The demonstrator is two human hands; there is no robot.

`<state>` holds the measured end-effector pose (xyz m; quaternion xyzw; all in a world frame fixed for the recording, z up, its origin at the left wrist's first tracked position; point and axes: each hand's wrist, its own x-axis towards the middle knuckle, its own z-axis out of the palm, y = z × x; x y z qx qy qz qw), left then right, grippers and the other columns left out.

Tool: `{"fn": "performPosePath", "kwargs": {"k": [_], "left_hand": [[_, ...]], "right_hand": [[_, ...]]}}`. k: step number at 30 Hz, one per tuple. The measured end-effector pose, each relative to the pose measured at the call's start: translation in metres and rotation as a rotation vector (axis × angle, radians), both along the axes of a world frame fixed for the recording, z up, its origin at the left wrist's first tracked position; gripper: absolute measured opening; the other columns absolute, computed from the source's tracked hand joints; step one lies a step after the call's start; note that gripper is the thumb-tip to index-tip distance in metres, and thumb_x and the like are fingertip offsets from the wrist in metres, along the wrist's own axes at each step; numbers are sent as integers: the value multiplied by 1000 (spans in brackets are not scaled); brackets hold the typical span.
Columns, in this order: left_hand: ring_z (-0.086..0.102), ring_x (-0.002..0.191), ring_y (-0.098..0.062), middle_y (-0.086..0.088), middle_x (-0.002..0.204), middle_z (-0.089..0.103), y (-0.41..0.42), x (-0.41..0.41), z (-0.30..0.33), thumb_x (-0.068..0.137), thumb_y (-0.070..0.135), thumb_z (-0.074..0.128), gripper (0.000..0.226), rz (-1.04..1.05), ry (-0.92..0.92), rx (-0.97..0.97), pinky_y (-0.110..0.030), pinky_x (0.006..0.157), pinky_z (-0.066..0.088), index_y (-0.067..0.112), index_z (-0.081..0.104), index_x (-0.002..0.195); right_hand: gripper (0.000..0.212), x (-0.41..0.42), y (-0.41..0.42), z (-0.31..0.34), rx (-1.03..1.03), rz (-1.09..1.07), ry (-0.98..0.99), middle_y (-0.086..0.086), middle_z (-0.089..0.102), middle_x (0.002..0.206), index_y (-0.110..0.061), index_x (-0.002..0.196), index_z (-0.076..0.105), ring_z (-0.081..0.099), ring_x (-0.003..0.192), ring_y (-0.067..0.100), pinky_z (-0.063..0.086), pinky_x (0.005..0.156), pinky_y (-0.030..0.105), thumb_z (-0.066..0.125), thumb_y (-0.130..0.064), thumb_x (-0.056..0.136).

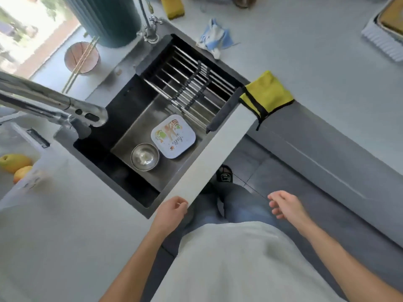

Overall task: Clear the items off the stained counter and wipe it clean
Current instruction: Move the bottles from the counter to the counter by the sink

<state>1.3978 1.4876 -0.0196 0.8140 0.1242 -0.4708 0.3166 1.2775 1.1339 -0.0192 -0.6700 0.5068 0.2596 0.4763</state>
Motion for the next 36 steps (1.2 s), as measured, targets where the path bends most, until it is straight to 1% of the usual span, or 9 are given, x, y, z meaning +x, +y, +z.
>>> {"fn": "performPosePath", "kwargs": {"k": [7,11,15,18,22,26,29,33,36], "left_hand": [[73,86,-16,11,85,76,-101,11,-4,96,34,53,19,-448,-3,-112,-37,87,60,32,71,89],[73,86,-17,9,83,76,-180,5,4,100,30,53,20,-679,-3,-152,-34,82,57,30,71,90],[70,77,-15,8,75,73,-256,-28,7,97,20,54,21,-882,-20,-159,-30,74,52,15,72,90],[68,76,-22,1,75,72,-303,-63,2,95,15,51,23,-978,1,-105,-31,68,47,14,69,81],[68,74,-22,2,68,71,-348,-106,-18,94,15,49,33,-1173,7,18,-32,69,47,22,67,68],[66,64,-19,2,67,71,-375,-134,-30,101,22,55,26,-1242,-13,101,-27,58,49,16,70,81],[53,57,-19,-1,68,63,-395,-148,-30,101,16,55,19,-1251,20,188,-22,49,35,11,64,85],[40,53,-17,-7,74,52,-437,-162,-34,102,10,52,17,-1351,59,338,-22,48,23,12,57,86],[37,50,-15,-4,67,49,-482,-175,-40,103,9,51,19,-1431,51,411,-20,49,21,12,54,85]], "right_hand": [[19,-175,8,-26,-38,-379,193,9,68,77,-7,93,72,53,56,20,38,46,25,58,-13,104],[25,-249,35,-29,7,-627,229,11,64,72,-9,84,69,50,54,23,36,47,24,57,-13,106],[28,-307,60,-28,149,-885,212,17,65,84,-1,98,71,51,63,26,38,59,29,53,-21,108],[29,-347,65,-23,173,-1069,177,25,70,94,-1,99,74,59,78,31,46,71,36,56,-22,107],[23,-391,50,-18,176,-1257,134,15,66,83,-2,102,72,57,69,26,43,60,29,55,-17,107],[20,-429,18,-18,159,-1395,71,12,64,86,-3,104,70,52,67,22,41,58,29,55,-16,105],[22,-450,-18,-20,93,-1493,-10,9,68,86,-4,105,72,56,67,22,44,61,30,57,-20,104],[18,-476,-65,-17,-6,-1639,-115,7,73,91,-10,101,73,62,69,21,50,64,31,60,-24,102],[19,-495,-96,-14,-67,-1714,-162,3,74,89,-14,99,73,65,69,18,53,63,29,60,-28,102]]}}
